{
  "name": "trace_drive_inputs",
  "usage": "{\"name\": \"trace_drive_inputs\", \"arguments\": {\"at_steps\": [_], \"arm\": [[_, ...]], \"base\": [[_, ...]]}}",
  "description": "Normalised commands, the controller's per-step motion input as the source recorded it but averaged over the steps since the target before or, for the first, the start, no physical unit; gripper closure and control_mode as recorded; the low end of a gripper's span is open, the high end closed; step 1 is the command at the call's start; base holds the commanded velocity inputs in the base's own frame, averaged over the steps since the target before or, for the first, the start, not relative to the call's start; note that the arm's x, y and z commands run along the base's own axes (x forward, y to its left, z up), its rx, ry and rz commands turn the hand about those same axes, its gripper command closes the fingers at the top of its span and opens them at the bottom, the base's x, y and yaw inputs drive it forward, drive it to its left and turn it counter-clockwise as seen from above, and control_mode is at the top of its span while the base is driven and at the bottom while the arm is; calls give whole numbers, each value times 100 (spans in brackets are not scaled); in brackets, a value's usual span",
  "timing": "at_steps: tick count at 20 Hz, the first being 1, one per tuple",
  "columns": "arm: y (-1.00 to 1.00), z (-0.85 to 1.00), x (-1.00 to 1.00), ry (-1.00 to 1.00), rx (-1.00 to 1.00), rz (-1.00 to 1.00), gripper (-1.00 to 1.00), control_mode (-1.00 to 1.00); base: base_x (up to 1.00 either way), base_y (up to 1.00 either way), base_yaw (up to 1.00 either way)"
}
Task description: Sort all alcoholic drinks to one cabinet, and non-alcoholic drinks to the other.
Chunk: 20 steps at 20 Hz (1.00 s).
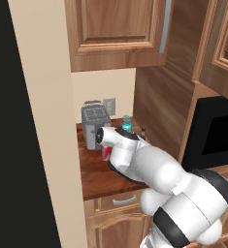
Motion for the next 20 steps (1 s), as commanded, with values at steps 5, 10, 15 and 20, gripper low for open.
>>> {"name": "trace_drive_inputs", "arguments": {"at_steps": [5, 10, 15, 20], "arm": [[-12, 75, -47, 0, 0, 0, 100, -100], [-8, 68, -61, 0, 0, 8, 100, -100], [0, 61, -62, 0, 0, 16, 100, -100], [0, 70, -63, 0, 3, 22, 100, -100]], "base": [[0, 0, 0], [0, 0, 0], [0, 0, 0], [0, 0, 0]]}}
